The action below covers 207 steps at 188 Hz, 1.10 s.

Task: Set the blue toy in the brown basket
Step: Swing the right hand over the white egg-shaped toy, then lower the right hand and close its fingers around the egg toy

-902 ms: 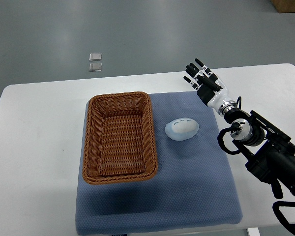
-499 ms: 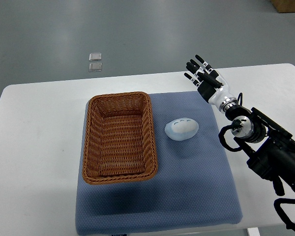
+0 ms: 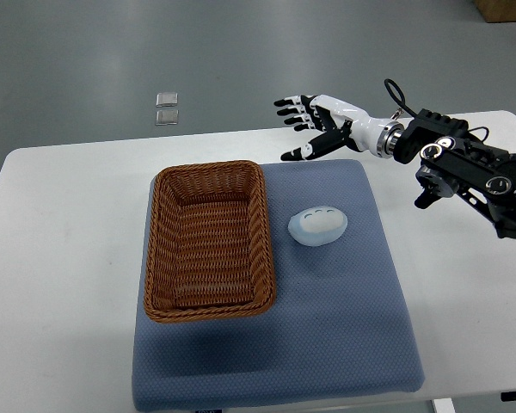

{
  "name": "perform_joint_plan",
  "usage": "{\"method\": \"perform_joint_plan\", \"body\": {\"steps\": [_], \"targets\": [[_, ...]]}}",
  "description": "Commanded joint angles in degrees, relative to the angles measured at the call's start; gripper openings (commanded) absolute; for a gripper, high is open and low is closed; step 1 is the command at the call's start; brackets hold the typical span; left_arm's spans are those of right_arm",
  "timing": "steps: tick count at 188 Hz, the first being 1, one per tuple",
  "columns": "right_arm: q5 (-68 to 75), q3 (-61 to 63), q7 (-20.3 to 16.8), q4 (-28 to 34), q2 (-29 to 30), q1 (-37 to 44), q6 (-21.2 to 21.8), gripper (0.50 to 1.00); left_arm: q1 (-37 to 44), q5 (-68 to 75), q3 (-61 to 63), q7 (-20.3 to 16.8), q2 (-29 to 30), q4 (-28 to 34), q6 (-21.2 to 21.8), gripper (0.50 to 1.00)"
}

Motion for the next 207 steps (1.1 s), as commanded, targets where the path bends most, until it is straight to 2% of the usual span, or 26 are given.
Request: {"method": "perform_joint_plan", "body": {"steps": [1,21,34,50,69,115,158,207], "targets": [[-0.99,-14.82,-2.79,1.52,-2.54,9.83,2.48,0.901,-0.01,-0.10,-0.01,0.00,0.00,0.15,0.00,1.000],[-0.99,-24.14,-7.54,6.61,-4.39,19.24,8.81,0.901,-0.01,-0.10,-0.10,0.00,0.00,0.24,0.00,1.000],[-0.82,-30.12,-10.62,11.10,-5.10,25.12,11.10,0.901,-0.01,-0.10,-0.10,0.00,0.00,0.06,0.00,1.000],[-0.38,-34.87,-11.50,15.93,-5.01,31.02,11.98,0.901,-0.01,-0.01,-0.10,0.00,0.00,-0.03,0.00,1.000],[2.26,-38.12,-11.67,20.42,-4.22,33.92,12.07,0.901,-0.01,-0.01,-0.10,0.00,0.00,0.06,0.00,1.000],[2.26,-41.20,-13.61,20.86,-1.67,33.31,10.58,0.901,-0.01,-0.10,-0.01,0.00,0.00,0.24,0.00,1.000],[2.08,-41.20,-15.54,20.42,-1.67,29.09,6.27,0.897,-0.01,-0.10,-0.01,0.00,0.00,0.50,0.00,1.000],[1.65,-40.76,-15.63,19.19,-1.58,24.61,2.67,0.897,-0.01,-0.10,-0.01,0.00,0.00,0.59,0.00,1.000]]}}
